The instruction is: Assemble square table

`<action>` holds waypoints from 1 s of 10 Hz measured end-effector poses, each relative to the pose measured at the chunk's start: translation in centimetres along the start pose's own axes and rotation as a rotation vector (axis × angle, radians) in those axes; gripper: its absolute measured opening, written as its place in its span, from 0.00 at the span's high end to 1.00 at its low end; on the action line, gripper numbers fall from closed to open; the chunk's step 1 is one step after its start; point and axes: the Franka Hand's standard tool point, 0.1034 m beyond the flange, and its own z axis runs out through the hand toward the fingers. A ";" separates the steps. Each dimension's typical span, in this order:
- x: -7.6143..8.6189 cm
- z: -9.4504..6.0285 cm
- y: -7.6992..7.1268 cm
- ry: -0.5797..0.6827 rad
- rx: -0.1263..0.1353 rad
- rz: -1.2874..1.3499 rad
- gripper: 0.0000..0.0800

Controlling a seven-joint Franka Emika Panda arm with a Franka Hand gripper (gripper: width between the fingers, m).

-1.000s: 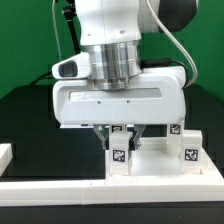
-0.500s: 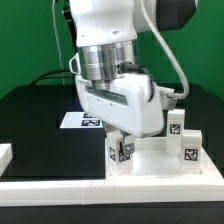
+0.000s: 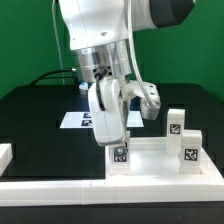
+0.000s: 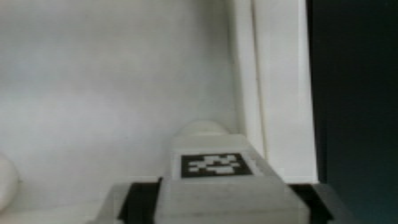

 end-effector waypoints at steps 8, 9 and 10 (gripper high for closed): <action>-0.6 0.4 0.8 0.025 -0.062 -0.896 0.19; 0.0 0.3 0.8 0.051 -0.091 -1.124 0.19; 0.2 0.1 0.5 0.073 -0.106 -1.303 0.19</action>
Offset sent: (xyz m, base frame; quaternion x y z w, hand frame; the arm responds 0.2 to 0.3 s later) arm -0.0004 0.0088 -0.0003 -0.0484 0.0206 -0.5307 0.8459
